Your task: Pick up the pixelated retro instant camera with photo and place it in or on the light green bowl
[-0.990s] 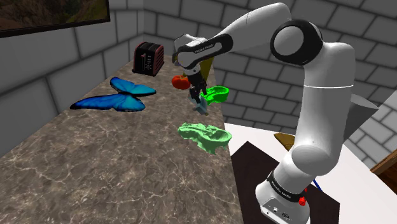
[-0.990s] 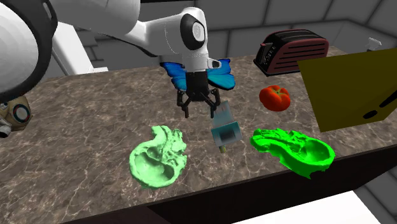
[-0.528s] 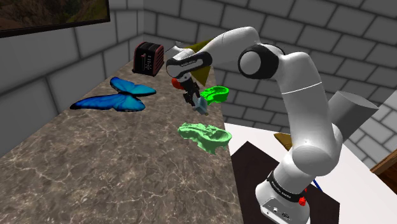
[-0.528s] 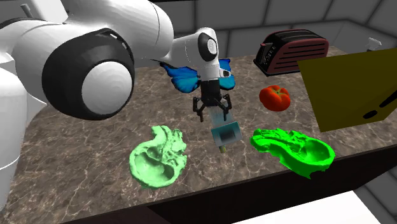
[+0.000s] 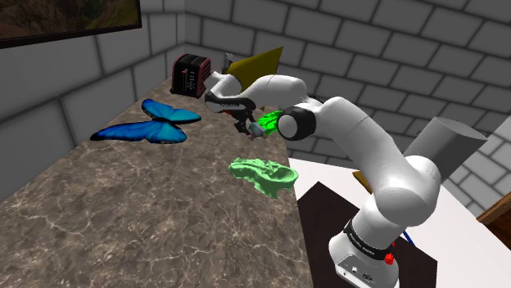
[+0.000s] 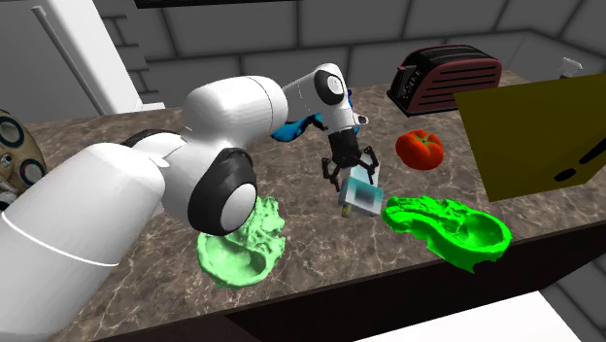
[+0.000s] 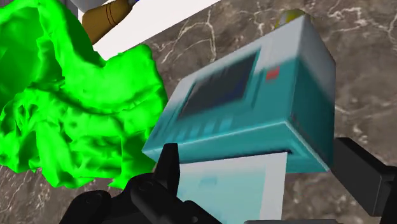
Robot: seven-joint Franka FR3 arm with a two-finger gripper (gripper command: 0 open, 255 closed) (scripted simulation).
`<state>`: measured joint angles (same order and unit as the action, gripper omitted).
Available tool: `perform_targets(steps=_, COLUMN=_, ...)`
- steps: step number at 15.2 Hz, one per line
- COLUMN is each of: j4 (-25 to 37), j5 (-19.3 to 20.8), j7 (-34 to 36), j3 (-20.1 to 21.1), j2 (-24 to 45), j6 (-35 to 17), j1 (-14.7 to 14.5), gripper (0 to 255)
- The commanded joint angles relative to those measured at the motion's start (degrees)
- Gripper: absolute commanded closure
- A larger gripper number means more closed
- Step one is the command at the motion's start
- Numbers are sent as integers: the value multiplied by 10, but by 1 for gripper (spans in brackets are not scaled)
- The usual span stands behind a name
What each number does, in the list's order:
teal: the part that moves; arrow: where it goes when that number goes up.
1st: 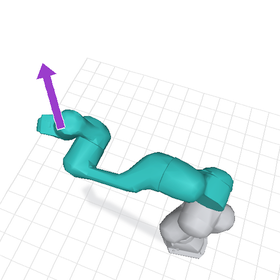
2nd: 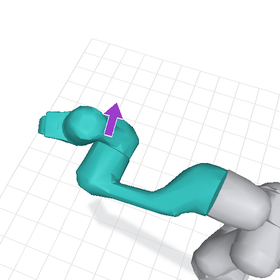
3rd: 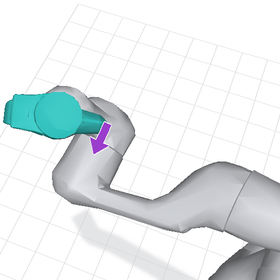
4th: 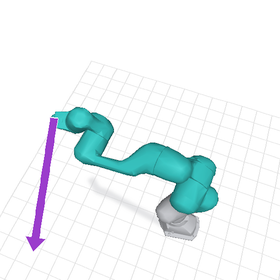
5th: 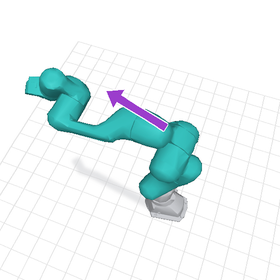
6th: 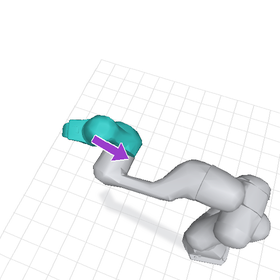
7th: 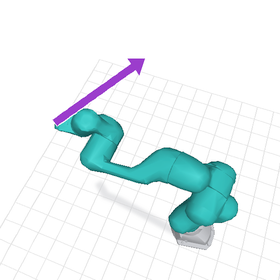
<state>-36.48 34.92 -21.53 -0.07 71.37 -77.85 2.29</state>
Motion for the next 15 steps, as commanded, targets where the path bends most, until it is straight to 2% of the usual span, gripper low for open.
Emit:
perform_targets(steps=1, j4=-60, j5=-40, j7=20, j3=35, j2=-17, j6=-24, j1=17, gripper=0)
perform_targets(steps=5, j4=-134, j5=28, j7=56, j3=114, j2=-42, j6=-52, j1=67, gripper=0)
perform_targets(steps=6, j4=-143, j5=31, j7=59, j3=118, j2=-45, j6=-57, j1=72, gripper=0)
perform_targets(steps=13, j4=-134, j5=146, j7=89, j3=253, j2=-23, j6=-20, j1=133, gripper=0)
perform_targets(steps=14, j4=-194, j5=146, j7=113, j3=256, j2=-44, j6=-46, j1=152, gripper=255)
perform_targets(steps=15, j4=-251, j5=144, j7=129, j3=261, j2=-77, j6=-59, j1=169, gripper=255)
